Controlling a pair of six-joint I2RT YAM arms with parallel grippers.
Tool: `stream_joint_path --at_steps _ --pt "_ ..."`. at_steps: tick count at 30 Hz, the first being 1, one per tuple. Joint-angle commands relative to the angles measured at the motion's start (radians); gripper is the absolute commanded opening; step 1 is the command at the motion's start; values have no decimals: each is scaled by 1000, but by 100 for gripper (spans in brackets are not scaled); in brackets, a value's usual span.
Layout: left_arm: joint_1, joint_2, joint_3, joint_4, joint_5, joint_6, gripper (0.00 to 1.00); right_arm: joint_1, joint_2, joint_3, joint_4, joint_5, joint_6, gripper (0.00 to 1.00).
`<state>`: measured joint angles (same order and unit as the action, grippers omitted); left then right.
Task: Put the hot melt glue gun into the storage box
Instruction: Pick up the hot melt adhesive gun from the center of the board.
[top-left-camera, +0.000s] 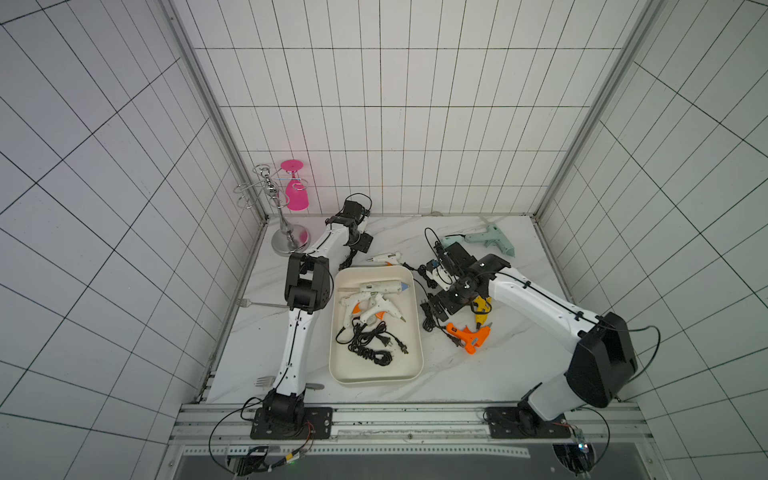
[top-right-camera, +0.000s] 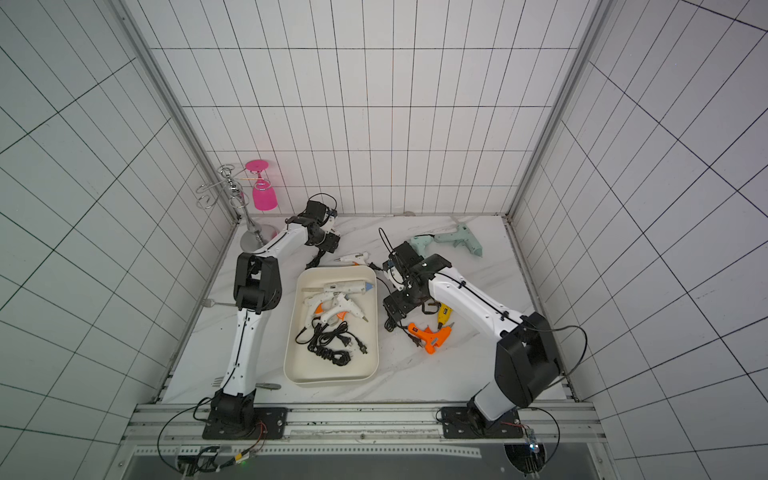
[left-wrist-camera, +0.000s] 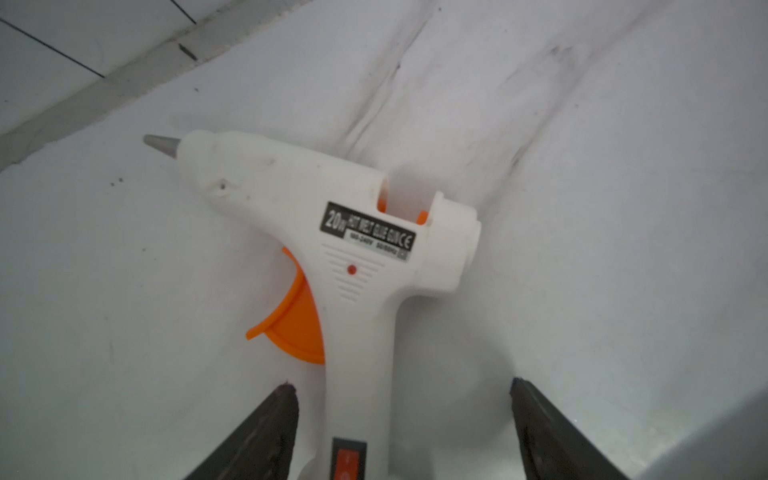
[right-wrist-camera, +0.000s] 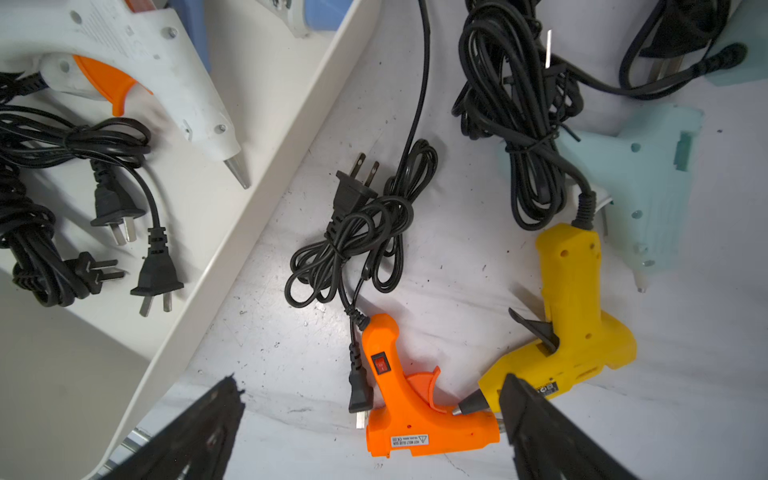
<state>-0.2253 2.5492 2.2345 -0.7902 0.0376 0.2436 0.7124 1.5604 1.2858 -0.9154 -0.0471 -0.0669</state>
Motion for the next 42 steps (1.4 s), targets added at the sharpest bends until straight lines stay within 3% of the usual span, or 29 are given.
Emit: stream_joint_path --at_steps 1,11,17,27,31,34,36,38,42 --pt "12 56 35 -93 87 27 71 -8 18 58 -55 24 -22 99" --pt "18 73 47 -158 13 -8 26 -8 74 142 -103 40 -39 97" --pt "18 -9 40 -166 70 -70 17 -11 -17 87 -84 120 -25 98" --pt "-49 -390 -104 -113 209 -139 15 -51 -298 -79 93 237 -84 99" --pt "-59 -549 -211 -92 398 -256 16 -77 -406 -154 279 287 -151 99" --pt "-68 -682 -382 60 670 -429 18 -86 -508 -321 604 360 -275 99" --pt "-85 -770 -496 174 809 -533 20 -108 -557 -441 814 284 -366 99" --pt "-107 -844 -579 239 874 -588 20 -122 -571 -516 945 185 -419 99" --pt "-127 -975 -715 325 995 -707 21 -141 -552 -531 1009 9 -417 99"
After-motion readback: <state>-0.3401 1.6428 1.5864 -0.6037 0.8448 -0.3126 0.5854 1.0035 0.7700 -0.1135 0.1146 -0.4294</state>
